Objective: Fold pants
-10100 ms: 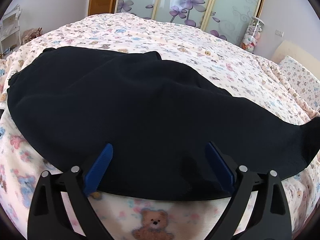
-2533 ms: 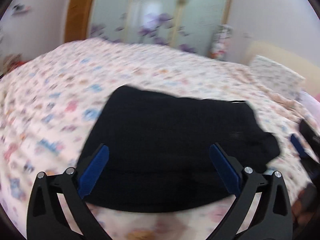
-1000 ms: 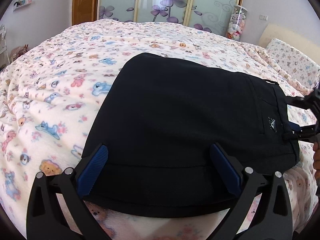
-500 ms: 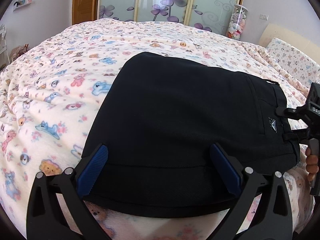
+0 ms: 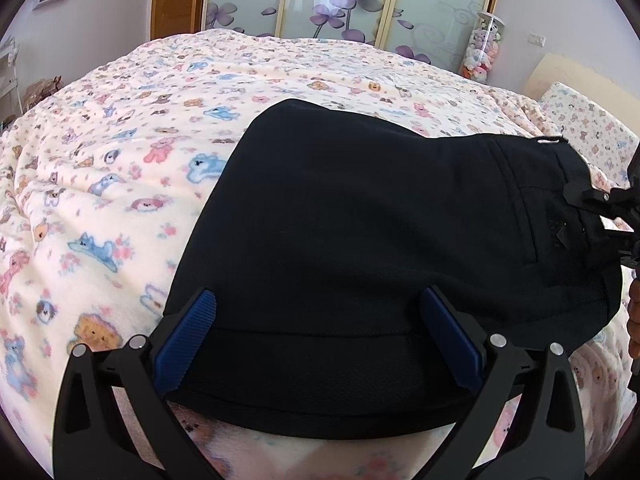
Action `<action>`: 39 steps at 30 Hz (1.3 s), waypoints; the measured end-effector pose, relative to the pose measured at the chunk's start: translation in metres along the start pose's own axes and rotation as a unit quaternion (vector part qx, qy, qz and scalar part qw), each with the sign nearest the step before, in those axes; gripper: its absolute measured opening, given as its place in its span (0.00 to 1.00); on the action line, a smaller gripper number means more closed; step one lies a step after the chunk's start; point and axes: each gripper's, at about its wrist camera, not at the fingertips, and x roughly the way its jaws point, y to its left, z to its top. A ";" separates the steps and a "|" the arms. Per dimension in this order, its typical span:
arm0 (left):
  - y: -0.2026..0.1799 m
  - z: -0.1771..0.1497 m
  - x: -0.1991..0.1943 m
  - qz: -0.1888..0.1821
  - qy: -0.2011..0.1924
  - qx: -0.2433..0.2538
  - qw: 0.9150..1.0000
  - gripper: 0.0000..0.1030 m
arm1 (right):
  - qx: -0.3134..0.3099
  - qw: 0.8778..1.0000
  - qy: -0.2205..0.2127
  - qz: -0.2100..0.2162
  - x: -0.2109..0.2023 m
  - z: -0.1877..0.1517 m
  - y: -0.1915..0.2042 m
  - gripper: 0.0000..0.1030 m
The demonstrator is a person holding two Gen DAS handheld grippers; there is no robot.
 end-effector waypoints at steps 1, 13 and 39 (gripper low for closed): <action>0.000 0.000 -0.001 -0.001 -0.001 0.001 1.000 0.98 | 0.017 1.000 0.007 -0.005 0.003 0.000 -0.009 0.62; -0.003 -0.001 -0.003 0.000 -0.002 0.009 1.000 0.98 | 0.118 0.993 0.014 0.025 0.012 -0.017 -0.064 0.66; 0.084 0.034 -0.038 -0.146 -0.022 -0.171 0.974 0.98 | -0.021 0.996 -0.076 0.028 -0.007 -0.026 0.008 0.31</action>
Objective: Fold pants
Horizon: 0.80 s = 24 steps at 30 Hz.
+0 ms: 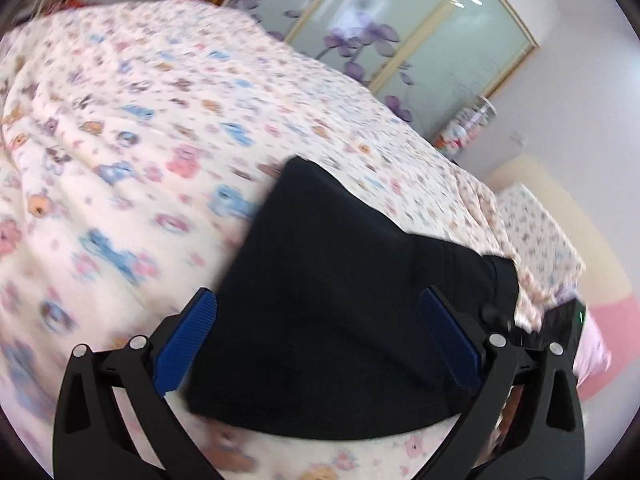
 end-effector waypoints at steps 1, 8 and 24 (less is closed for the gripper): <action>0.009 0.008 0.001 0.007 0.004 -0.009 1.000 0.98 | -0.007 1.000 -0.005 -0.006 0.000 -0.001 0.004 0.31; 0.040 0.045 0.026 0.032 0.078 0.003 0.996 0.98 | 0.043 0.998 -0.025 -0.029 0.001 -0.005 0.001 0.31; 0.011 0.069 0.109 -0.016 0.222 0.064 0.973 0.82 | 0.060 0.997 -0.040 -0.011 -0.002 -0.017 -0.016 0.31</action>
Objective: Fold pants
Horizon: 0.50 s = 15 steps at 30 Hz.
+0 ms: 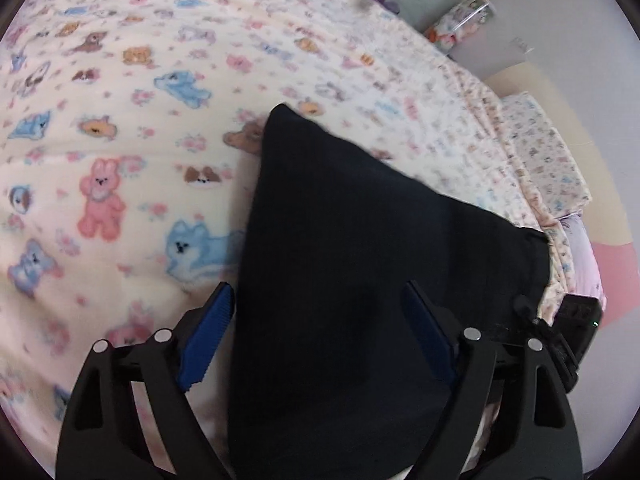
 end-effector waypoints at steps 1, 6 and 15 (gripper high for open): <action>0.004 0.001 0.005 -0.010 0.010 -0.014 1.000 0.82 | 0.000 1.000 0.000 0.001 0.000 0.000 -0.001 0.31; 0.019 0.002 0.023 -0.039 0.028 -0.051 0.998 0.76 | 0.021 1.000 0.000 0.012 0.001 0.000 -0.011 0.31; 0.008 0.002 0.001 -0.090 -0.008 -0.071 0.993 0.28 | 0.060 0.998 0.002 0.025 0.003 -0.003 -0.027 0.31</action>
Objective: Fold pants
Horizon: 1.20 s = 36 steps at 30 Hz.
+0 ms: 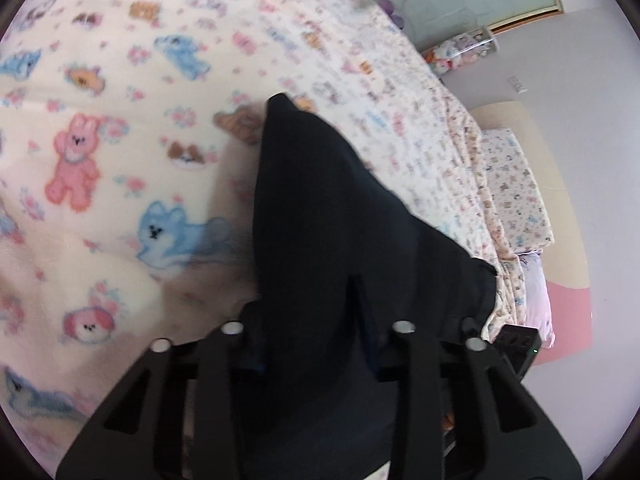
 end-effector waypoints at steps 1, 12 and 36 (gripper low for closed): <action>-0.008 -0.002 -0.003 -0.001 -0.006 0.013 1.000 0.24 | 0.002 1.000 0.000 -0.002 0.000 0.000 -0.001 0.31; -0.014 -0.002 0.006 0.039 -0.005 0.036 0.999 0.24 | 0.017 0.998 0.020 -0.053 0.003 -0.002 -0.010 0.45; -0.094 -0.001 -0.035 0.042 -0.121 0.139 0.982 0.12 | 0.029 0.995 -0.036 0.091 0.006 0.050 0.012 0.28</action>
